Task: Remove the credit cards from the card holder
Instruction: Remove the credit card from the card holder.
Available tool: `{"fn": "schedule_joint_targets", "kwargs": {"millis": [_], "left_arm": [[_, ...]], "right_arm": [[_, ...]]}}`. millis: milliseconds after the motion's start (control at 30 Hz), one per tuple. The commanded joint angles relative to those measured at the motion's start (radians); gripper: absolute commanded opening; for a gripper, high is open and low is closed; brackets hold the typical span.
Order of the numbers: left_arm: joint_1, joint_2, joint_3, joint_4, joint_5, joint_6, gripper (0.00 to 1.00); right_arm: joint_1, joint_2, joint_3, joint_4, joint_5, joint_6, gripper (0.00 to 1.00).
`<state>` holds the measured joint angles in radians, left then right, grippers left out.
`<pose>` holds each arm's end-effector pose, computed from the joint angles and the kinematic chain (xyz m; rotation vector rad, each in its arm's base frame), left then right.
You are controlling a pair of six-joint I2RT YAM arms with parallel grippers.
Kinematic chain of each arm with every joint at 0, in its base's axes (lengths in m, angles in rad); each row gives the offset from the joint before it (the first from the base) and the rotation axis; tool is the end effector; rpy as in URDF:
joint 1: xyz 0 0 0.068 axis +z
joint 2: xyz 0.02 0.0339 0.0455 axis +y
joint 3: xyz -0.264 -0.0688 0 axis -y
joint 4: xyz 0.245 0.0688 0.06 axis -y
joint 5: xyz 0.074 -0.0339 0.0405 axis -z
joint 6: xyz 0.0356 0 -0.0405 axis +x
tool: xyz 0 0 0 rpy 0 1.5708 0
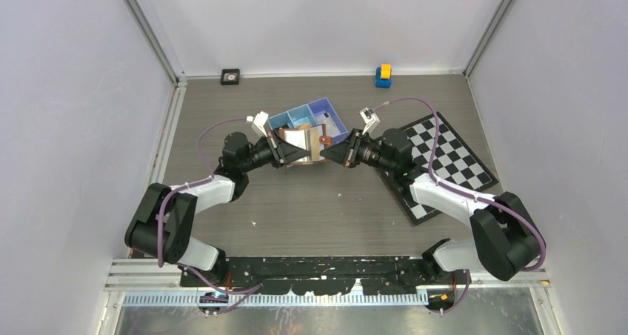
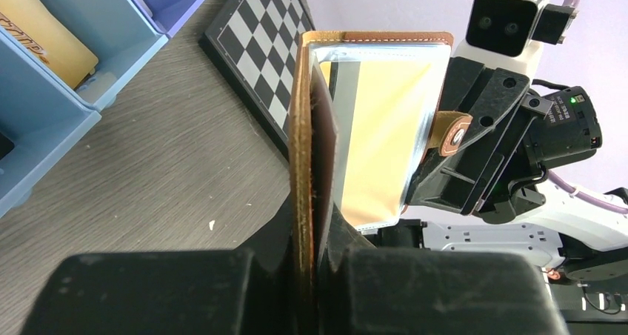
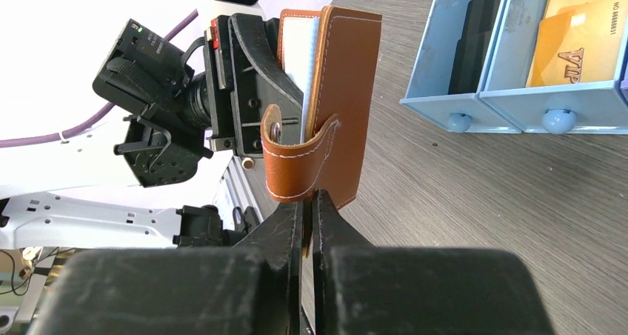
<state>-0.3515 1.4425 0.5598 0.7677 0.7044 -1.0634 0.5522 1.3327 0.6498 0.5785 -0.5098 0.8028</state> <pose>0.2630 -0.1210 0.2126 -0.0769 1.9488 -1.5911 0.2379 0.1670 0.2510 -0.1974 1.8692 1.4047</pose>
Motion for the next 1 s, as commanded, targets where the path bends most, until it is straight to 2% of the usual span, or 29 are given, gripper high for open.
{"fn": "schedule_joint_targets", "kwargs": {"millis": [0, 133, 233, 367, 600, 700, 967], "left_arm": [[-0.008, 0.019, 0.012, 0.199, 0.074, -0.07, 0.0], [-0.015, 0.044, 0.013, 0.28, 0.097, -0.11, 0.0], [-0.015, 0.049, 0.01, 0.313, 0.102, -0.127, 0.0], [-0.017, 0.042, 0.009, 0.314, 0.104, -0.126, 0.0], [-0.017, 0.044, 0.003, 0.348, 0.103, -0.144, 0.0], [-0.017, 0.047, 0.003, 0.352, 0.103, -0.147, 0.0], [-0.018, 0.041, 0.006, 0.372, 0.112, -0.156, 0.0]], "right_arm": [[0.003, -0.026, 0.04, -0.005, 0.01, -0.01, 0.05], [0.0, -0.009, 0.068, -0.091, 0.046, -0.031, 0.08], [-0.006, 0.004, 0.068, -0.086, 0.041, -0.021, 0.12], [-0.02, 0.018, 0.036, 0.05, -0.029, 0.044, 0.14], [-0.084, 0.069, -0.023, 0.331, -0.112, 0.228, 0.08], [-0.105, 0.07, -0.026, 0.298, -0.091, 0.234, 0.06], [-0.106, 0.042, 0.021, 0.057, -0.024, 0.119, 0.06]]}}
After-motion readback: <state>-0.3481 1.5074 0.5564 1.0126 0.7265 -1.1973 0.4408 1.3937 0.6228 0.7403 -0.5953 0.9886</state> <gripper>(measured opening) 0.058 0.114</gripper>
